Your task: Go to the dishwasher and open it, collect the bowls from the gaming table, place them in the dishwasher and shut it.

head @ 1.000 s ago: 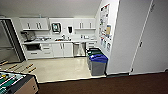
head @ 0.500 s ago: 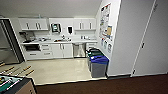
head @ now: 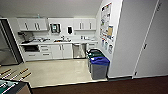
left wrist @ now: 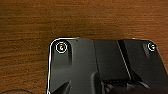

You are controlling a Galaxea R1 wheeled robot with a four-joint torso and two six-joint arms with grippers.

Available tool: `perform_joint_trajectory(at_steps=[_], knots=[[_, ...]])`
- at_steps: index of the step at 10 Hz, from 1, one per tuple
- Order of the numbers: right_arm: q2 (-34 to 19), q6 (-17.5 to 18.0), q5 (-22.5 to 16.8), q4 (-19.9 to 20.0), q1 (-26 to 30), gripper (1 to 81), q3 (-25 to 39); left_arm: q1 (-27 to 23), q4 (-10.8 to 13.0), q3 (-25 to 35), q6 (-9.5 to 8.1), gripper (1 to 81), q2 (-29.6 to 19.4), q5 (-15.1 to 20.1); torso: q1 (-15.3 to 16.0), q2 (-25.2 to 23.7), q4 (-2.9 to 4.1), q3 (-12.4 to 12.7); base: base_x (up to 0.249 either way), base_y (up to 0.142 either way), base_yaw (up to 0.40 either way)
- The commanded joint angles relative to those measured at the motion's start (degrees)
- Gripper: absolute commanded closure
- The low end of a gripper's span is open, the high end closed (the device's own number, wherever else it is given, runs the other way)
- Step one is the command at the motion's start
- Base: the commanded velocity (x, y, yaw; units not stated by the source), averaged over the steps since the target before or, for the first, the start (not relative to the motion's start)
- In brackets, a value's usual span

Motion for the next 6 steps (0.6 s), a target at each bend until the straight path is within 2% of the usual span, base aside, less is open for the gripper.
perform_joint_trajectory(at_steps=[1,6], knots=[[0.26,-0.09,-2.79,0.53,3.62,1.0,0.19,-3.55,0.43,-0.15,0.03,1.0,-0.16,2.12,0.0,0.0,0.0,0.0,0.132,0.0,0.0],[0.09,-0.17,-3.49,0.45,4.85,1.0,0.1,-3.37,0.34,-0.07,0.03,1.0,0.1,2.12,-0.01,0.0,0.0,0.0,0.133,0.0,0.0]])
